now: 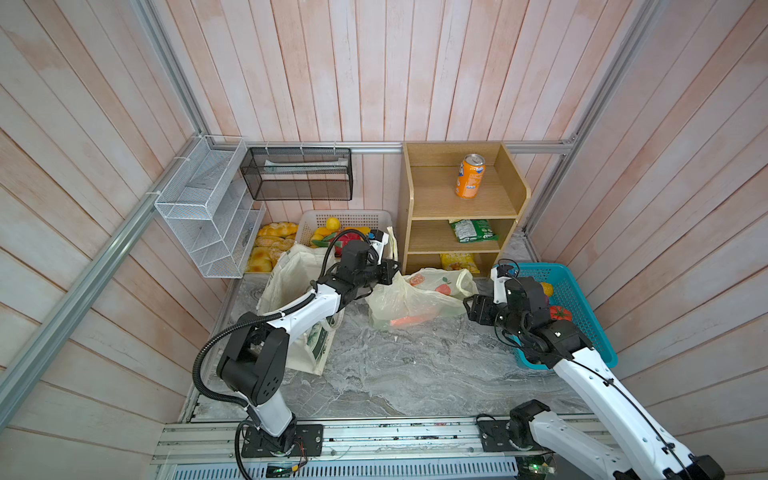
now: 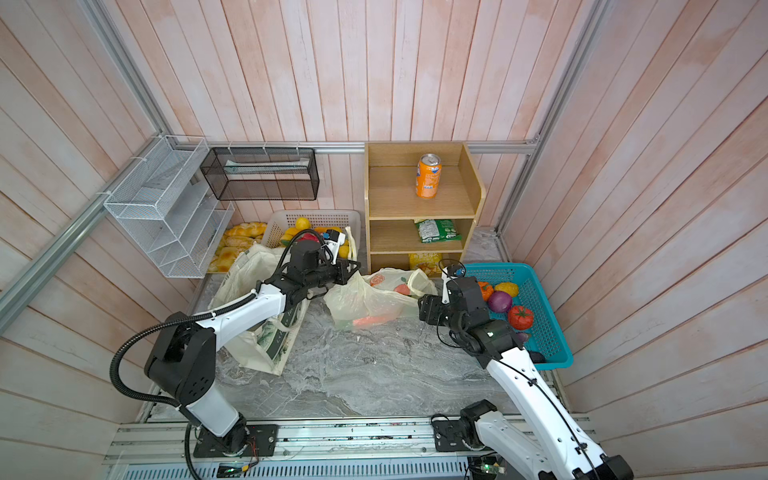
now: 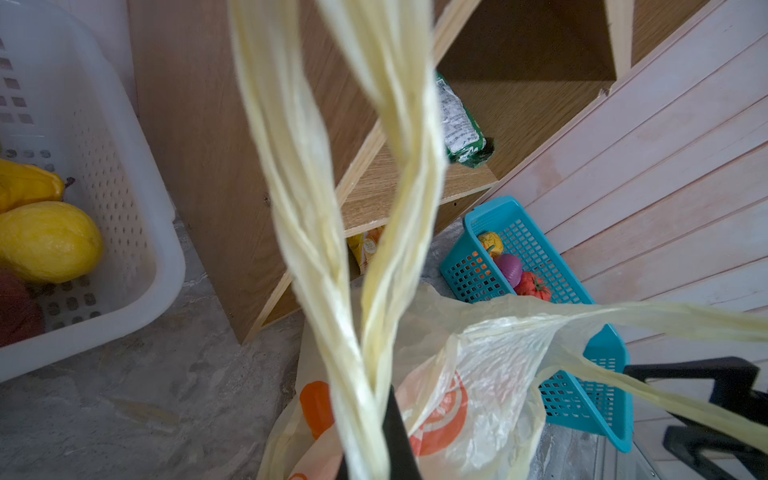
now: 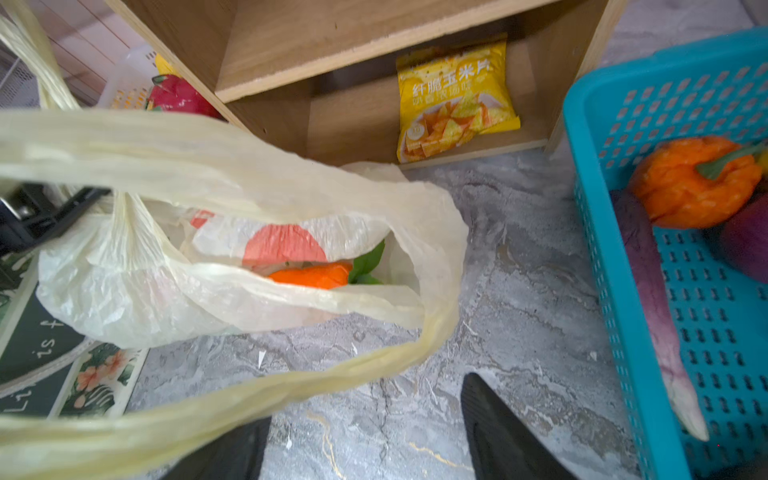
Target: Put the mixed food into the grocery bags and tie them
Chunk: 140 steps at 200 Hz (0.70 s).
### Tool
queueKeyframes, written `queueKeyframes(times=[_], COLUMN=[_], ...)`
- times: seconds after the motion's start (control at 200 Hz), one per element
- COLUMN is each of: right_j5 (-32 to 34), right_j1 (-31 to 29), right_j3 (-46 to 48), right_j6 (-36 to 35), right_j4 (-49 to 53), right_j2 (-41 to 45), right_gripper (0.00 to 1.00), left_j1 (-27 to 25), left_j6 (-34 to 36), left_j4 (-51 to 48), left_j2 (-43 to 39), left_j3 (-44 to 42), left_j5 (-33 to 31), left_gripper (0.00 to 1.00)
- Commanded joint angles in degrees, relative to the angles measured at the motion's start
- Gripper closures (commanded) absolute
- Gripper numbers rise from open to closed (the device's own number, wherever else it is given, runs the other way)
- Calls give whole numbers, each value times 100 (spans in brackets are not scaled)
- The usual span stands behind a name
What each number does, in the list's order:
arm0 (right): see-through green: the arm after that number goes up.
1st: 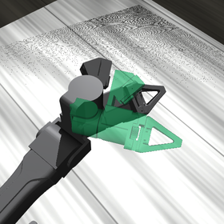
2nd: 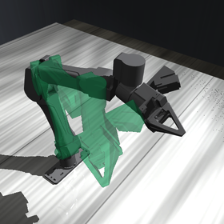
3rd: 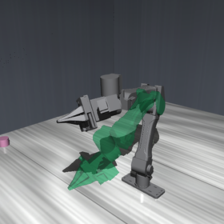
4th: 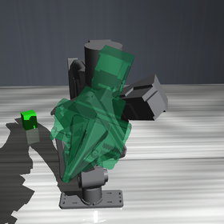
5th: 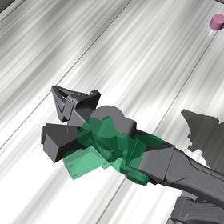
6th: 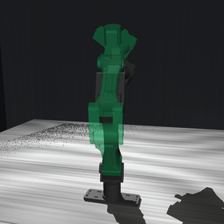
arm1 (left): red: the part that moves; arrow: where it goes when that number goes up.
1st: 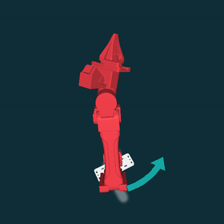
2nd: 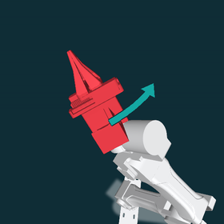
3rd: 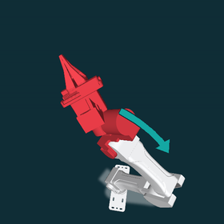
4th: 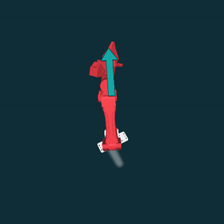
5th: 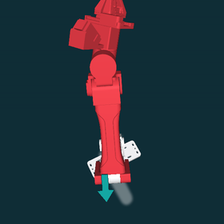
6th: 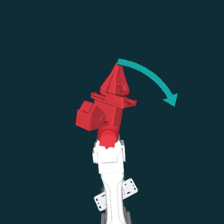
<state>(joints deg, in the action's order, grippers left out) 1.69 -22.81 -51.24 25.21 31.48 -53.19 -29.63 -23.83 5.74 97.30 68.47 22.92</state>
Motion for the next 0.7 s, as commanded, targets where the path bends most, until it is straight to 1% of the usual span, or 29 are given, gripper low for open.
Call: queueKeyframes(times=[0.0, 0.095, 0.135, 0.34, 0.43, 0.545, 0.695], right_j5=[323, 304, 296, 244, 234, 206, -11], right_j1=[-31, -33, -34, -35, -31, -31, -40], right_j3=[-318, -436, -484, -677, -797, -1086, -1707], right_j6=[-302, -397, -423, -611, -695, -663, -303], right_j4=[-516, -681, -729, -836, -773, -513, -10], right_j2=[-226, -438, -521, -744, -772, -675, -368], right_gripper=[28, 32, 37, 83, 100, 100, 100], left_j1=[40, 36, 36, 45, 45, 45, 31], left_j6=[-16, -19, -16, 0, 24, 54, -127], left_j4=[-4, -3, -3, 15, 11, 45, 212], left_j2=[114, 121, 123, 154, 146, 33, -362], left_j3=[152, 154, 149, 154, 150, 109, -47], left_j5=[144, 160, 173, 222, 276, 447, 583], left_gripper=[100, 100, 100, 100, 100, 100, 100])
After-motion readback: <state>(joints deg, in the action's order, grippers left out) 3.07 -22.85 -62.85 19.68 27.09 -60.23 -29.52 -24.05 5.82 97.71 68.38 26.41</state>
